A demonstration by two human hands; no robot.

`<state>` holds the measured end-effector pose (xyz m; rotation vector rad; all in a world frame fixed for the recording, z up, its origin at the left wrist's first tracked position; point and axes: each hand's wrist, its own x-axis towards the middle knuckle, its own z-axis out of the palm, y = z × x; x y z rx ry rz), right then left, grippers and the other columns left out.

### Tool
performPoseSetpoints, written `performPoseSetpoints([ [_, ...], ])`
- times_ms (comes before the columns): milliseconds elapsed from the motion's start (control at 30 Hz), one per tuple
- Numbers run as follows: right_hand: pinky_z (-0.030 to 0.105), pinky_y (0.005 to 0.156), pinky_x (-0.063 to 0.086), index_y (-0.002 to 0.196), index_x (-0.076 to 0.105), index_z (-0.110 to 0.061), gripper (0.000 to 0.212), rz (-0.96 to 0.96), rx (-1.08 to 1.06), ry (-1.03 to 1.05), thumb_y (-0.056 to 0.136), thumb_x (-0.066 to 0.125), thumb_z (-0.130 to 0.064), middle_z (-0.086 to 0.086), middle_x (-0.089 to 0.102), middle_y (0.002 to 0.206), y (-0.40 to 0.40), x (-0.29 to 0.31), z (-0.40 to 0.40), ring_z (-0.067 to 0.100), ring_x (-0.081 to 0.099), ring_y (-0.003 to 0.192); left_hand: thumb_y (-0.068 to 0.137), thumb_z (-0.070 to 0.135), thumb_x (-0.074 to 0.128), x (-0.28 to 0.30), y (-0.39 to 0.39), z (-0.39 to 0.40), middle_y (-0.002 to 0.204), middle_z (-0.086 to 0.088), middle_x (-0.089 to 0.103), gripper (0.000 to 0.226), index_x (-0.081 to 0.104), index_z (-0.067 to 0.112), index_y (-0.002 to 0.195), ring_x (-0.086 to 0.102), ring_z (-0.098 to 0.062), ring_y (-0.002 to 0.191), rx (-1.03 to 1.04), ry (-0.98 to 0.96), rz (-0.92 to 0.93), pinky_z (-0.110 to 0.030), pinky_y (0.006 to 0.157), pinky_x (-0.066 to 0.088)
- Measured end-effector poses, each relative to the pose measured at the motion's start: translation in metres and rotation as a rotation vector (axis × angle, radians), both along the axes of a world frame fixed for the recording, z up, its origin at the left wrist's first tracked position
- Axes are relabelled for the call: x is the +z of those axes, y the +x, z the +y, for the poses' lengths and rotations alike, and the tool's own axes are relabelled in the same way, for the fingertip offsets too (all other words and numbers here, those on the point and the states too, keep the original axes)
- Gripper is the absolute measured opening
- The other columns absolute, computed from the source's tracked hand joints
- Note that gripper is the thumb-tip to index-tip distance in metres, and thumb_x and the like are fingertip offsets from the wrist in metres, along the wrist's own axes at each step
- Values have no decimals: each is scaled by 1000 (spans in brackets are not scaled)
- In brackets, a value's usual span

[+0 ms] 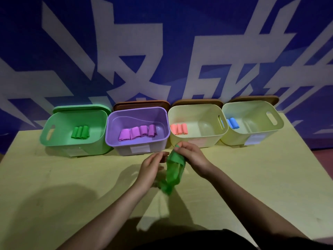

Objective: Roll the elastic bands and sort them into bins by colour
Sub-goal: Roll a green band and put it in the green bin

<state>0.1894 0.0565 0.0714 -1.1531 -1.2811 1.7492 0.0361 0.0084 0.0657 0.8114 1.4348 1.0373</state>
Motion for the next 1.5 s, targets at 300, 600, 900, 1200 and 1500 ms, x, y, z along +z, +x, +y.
performPoseSetpoints([
  [300,28,73,41,77,58,-12,9,44,12,345,84,58,-18,7,57,78,41,73,-17,18,52,76,98,14,49,68,43,-11,89,19,72,25,68,29,100,63,6,85,-65,260,-37,-15,71,50],
  [600,31,74,43,82,56,-3,15,-5,-71,489,88,55,-17,-1,56,77,80,90,-38,16,52,77,90,8,61,80,83,-19,93,-5,73,14,73,9,98,66,-12,86,-6,307,30,-19,75,51],
  [900,29,76,50,95,64,-5,22,-63,-68,298,79,71,-19,1,69,85,115,88,-48,15,64,82,92,5,55,111,113,-10,82,-4,70,18,70,9,84,65,-12,76,8,273,-185,-20,69,53],
  [1200,29,88,49,84,75,-19,6,-221,62,87,84,71,-15,-3,73,89,135,51,-55,8,65,86,96,13,49,157,116,20,75,-2,66,18,64,11,87,64,-8,67,81,398,-283,-22,64,52],
  [1500,21,71,39,69,57,-14,21,-277,79,73,85,71,-16,-4,55,67,148,29,-45,8,50,68,98,18,44,159,77,40,97,-13,62,18,59,9,100,60,-21,90,305,402,-301,-30,76,48],
])
